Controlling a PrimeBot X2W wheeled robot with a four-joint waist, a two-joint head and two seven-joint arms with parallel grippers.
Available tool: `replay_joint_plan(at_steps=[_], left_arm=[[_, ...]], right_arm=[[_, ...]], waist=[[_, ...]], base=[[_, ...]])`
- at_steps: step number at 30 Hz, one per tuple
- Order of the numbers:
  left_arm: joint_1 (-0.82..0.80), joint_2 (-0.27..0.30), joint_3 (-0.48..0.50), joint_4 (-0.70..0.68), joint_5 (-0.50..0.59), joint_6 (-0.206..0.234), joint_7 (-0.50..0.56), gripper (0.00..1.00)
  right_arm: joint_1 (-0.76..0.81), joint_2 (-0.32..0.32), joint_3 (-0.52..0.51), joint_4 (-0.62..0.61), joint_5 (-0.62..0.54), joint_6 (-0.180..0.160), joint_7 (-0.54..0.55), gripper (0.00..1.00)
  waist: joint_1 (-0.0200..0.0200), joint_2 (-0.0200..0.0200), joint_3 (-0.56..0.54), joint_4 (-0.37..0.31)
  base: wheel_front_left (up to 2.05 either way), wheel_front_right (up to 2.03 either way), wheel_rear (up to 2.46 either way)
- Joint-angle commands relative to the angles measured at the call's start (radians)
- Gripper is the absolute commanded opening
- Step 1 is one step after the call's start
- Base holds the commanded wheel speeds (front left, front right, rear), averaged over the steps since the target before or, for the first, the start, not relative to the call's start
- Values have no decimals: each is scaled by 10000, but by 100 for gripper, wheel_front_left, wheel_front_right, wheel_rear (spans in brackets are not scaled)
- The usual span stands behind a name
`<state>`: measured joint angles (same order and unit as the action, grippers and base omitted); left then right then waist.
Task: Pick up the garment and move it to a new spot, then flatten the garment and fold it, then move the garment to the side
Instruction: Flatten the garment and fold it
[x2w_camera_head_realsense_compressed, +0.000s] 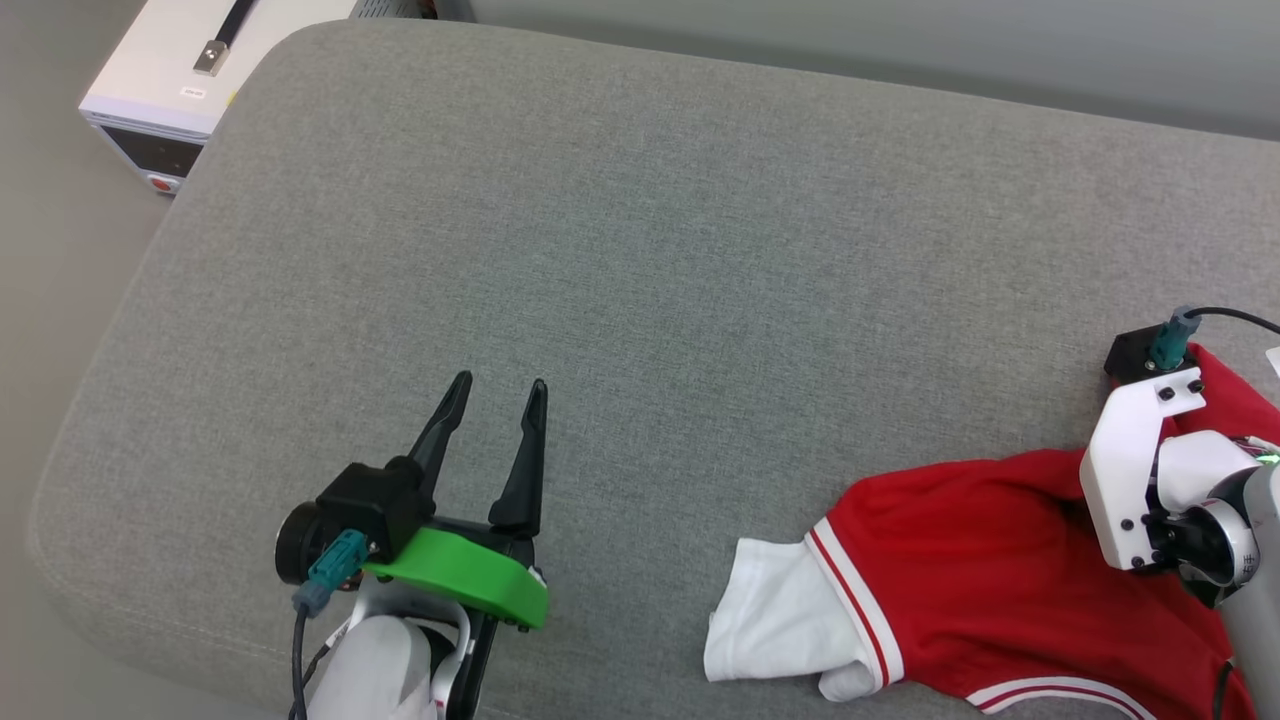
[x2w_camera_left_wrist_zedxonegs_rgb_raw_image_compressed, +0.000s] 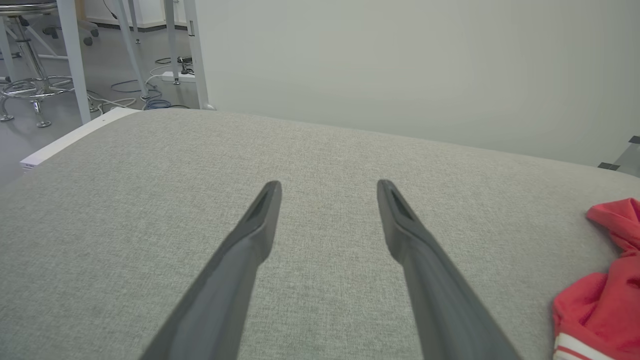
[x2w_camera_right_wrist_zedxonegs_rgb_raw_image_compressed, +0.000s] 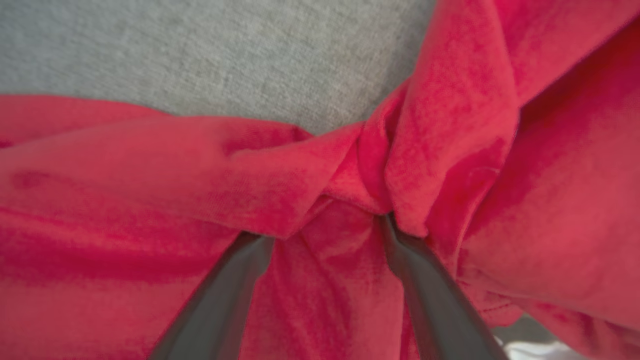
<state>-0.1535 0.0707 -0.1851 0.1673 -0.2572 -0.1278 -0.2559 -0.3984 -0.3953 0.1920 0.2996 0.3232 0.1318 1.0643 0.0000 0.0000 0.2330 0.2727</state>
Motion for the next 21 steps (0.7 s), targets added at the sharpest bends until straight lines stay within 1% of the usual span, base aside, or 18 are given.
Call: replay_joint_plan(at_steps=[1,2,3,9,14,21], left_arm=[[-275,-39,-27,-6,-25,-28,-59,100],[-303,-41,-45,4,-24,-28,-59,100],[-336,-44,-61,16,-24,-28,-59,100],[-356,-14,-86,88,-20,-29,-59,100],[-347,16,-126,104,-15,-29,-59,100],[-382,19,-262,77,-48,-29,-59,100]], right_arm=[[251,128,239,596,47,-11,-124,83],[245,129,310,658,84,-11,-211,36],[224,126,410,713,143,-11,-357,0],[-259,29,848,845,494,-11,-1530,0],[-932,-198,1009,1037,589,-11,-2501,0],[-2111,-413,1008,1895,340,-11,-3942,0]], waist=[[0,0,58,-7],[0,0,74,-9],[0,0,85,-12],[0,0,-42,-64],[0,0,-154,-44],[0,0,-99,155]], base=[[0,0,0],[0,0,0],[0,0,0],[0,0,0],[0,0,0],[0,0,0]])
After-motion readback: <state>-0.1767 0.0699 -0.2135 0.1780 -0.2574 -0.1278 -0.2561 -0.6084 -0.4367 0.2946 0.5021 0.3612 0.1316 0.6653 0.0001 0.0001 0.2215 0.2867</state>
